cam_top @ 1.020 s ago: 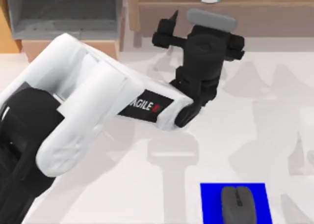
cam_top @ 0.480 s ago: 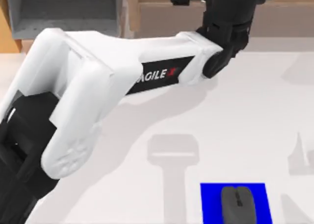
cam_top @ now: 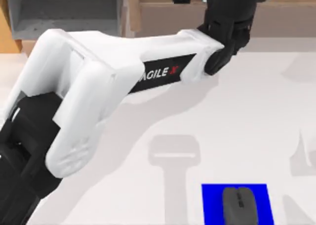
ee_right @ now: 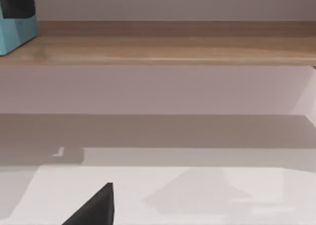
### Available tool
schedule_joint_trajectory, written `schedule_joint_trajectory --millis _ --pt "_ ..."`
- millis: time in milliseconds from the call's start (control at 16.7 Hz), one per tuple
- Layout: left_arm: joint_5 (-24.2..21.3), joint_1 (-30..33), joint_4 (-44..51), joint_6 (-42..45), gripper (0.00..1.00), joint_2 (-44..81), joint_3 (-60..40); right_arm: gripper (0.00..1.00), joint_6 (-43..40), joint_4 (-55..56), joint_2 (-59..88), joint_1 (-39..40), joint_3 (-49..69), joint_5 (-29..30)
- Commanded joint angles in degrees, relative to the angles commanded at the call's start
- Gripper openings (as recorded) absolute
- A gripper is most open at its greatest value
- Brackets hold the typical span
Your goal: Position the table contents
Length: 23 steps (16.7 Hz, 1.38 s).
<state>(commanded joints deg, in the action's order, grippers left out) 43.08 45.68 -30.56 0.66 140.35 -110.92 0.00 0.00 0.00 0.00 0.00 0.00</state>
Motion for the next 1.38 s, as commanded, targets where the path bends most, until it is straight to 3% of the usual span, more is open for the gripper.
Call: schedule_joint_trajectory --millis 420,1200,1380 --pt "-1.01 -0.97 2.16 -0.05 1.0 2.24 -4.66 1.0 0.0 0.0 0.0 0.0 0.0 0.0" --pt "-1.01 -0.97 2.16 -0.05 0.02 2.24 -4.66 1.0 0.0 0.0 0.0 0.0 0.0 0.0" --pt "-1.01 -0.97 2.16 -0.05 0.0 2.24 -4.66 1.0 0.0 0.0 0.0 0.0 0.0 0.0"
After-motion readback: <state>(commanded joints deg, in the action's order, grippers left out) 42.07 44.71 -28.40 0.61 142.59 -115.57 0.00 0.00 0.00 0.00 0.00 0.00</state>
